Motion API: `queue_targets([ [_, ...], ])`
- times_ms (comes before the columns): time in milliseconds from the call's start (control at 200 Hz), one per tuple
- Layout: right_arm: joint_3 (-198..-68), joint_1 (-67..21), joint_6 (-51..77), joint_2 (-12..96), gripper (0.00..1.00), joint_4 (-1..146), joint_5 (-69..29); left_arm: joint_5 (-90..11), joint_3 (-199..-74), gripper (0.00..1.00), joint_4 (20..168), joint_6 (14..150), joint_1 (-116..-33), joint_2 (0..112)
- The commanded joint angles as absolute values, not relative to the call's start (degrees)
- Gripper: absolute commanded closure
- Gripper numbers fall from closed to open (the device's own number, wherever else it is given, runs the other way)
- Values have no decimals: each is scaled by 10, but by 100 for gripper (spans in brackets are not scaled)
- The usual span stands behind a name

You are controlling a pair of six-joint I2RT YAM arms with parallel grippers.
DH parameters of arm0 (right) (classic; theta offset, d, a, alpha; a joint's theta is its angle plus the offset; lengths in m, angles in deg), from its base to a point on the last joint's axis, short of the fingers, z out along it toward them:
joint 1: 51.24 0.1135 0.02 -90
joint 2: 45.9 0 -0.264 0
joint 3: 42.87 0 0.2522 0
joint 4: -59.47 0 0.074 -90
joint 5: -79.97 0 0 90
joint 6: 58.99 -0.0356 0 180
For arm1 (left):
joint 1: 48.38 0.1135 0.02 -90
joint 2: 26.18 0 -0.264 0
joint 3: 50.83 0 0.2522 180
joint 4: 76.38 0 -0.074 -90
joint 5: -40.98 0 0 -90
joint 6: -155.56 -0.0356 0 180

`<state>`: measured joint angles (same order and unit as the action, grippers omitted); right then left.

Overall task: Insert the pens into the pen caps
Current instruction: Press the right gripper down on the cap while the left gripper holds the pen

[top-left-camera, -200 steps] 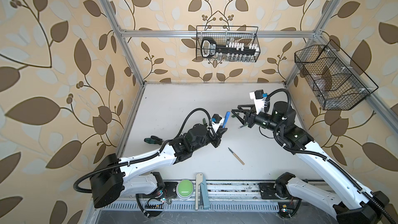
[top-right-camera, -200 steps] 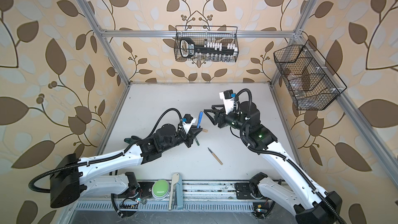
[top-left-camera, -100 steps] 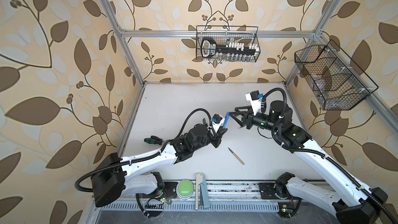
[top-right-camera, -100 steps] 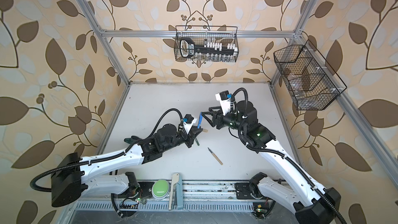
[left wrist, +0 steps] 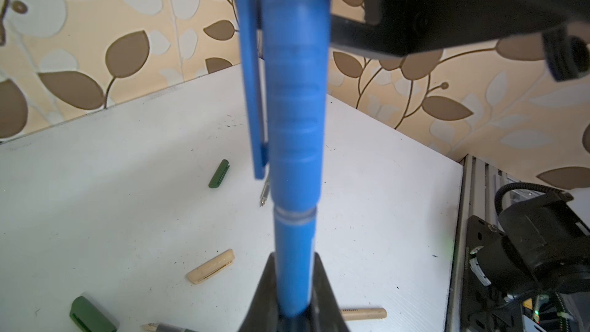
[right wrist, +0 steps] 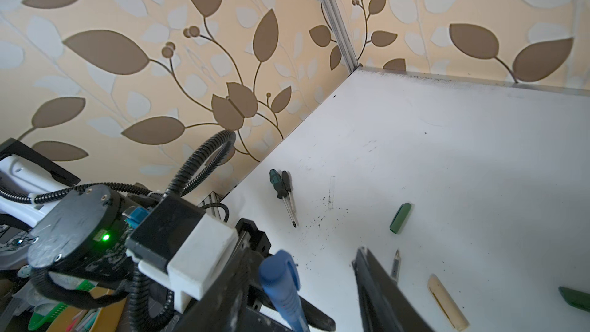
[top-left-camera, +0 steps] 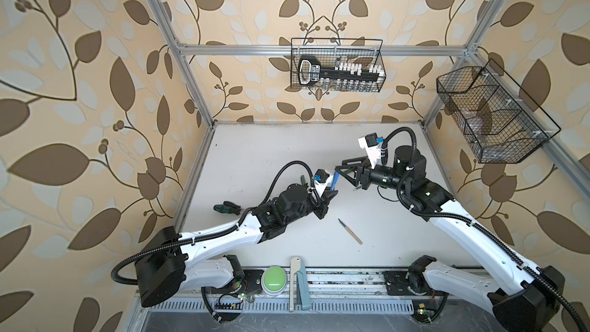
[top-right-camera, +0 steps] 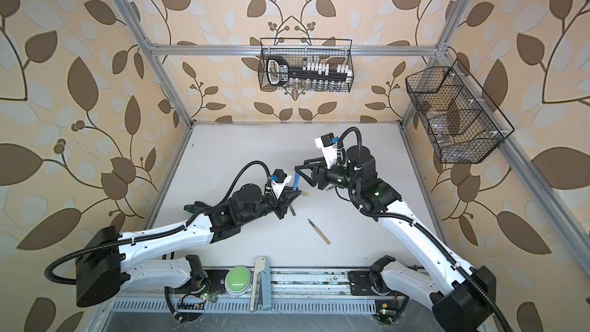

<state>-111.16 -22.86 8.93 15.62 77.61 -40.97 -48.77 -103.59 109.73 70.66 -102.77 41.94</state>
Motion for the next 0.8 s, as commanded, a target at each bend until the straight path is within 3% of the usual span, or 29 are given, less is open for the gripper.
queue_targets([
  [0,-1120,-219,85,159,47,753,-431,-476,-1033,100,1129,714,-1028,417],
  [495,-1119,-210,87,167,58,760,-424,-479,-1033,100,1126,709,-1028,415],
  [800,-1111,-199,77,187,80,749,-431,-497,-1035,100,1124,694,-1028,405],
])
